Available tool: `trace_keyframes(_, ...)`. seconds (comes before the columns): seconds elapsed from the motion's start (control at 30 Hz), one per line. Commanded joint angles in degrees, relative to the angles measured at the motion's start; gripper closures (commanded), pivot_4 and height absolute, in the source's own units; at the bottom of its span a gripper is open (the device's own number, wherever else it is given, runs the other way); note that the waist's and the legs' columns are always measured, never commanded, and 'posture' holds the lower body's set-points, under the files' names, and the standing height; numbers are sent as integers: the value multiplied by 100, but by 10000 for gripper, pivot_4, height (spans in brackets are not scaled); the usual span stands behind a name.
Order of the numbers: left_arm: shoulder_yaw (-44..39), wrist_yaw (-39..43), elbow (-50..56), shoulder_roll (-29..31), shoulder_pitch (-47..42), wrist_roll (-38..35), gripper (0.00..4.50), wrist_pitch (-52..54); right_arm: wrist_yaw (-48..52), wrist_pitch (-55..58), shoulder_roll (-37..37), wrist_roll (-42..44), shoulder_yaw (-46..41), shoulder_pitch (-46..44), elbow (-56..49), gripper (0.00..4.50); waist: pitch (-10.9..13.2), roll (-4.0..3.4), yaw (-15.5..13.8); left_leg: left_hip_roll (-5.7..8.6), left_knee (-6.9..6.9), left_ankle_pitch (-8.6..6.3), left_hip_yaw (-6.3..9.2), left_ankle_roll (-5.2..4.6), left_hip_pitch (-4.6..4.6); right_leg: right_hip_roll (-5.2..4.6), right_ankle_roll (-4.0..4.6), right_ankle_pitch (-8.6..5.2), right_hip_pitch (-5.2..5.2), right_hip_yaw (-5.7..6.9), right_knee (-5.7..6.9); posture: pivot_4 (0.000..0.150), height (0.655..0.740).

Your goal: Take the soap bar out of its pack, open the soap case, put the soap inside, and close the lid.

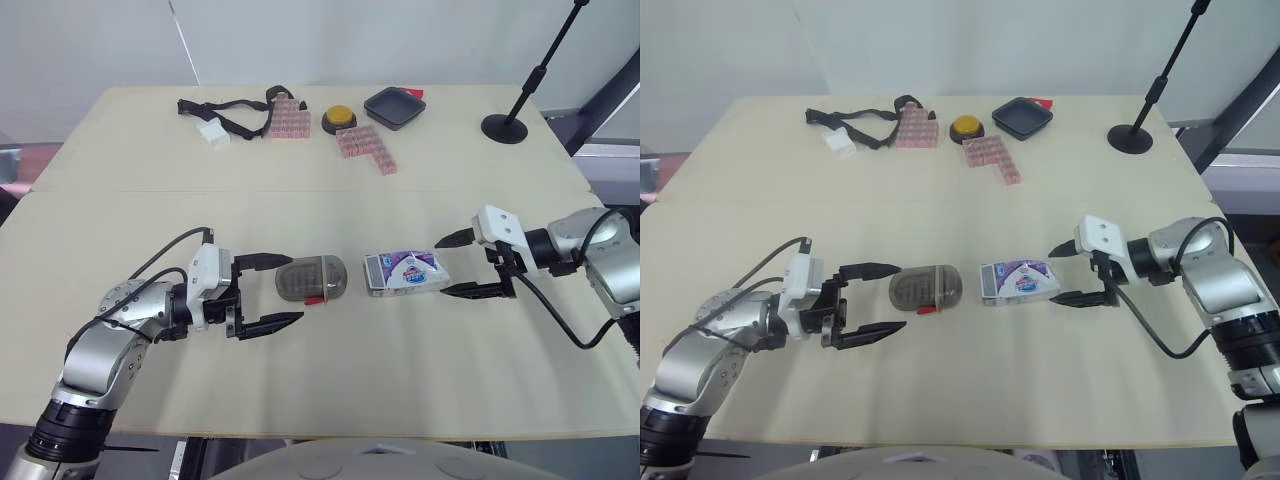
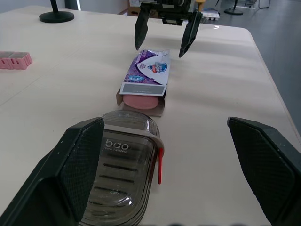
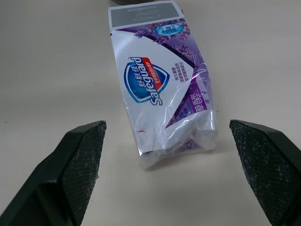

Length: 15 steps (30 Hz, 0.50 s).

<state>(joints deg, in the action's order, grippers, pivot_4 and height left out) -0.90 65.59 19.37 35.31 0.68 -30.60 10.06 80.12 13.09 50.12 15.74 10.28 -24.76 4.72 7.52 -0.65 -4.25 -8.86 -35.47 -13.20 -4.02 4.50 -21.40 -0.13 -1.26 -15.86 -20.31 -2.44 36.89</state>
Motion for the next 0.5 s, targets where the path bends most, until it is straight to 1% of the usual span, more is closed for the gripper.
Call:
trace_keyframes(0.03, -15, -26, 231, 58, -35, 2, 292, -78, 154, -252, -58, -106, 33, -155, 83, 0, 0, 0, 2, -2, -2, 0, -1, 0, 0, 2, 0, 0, 0, 0, 4, 1500, 7400)
trace_keyframes(0.27, -7, -234, 457, 39, -1, -101, 292, 132, 174, -928, -374, -417, 187, -311, 517, 0, 0, 0, -2, -6, -19, 0, -6, 0, -8, 0, 0, 0, -7, 1, 22, 1500, 7400)
trace_keyframes(0.5, 14, -328, 559, 35, 66, -96, 292, 197, 233, -1194, -559, -534, 236, -488, 909, 0, 0, 0, 5, -9, -26, 0, -10, 0, -6, 2, 1, -1, -8, -1, 25, 1500, 7400)
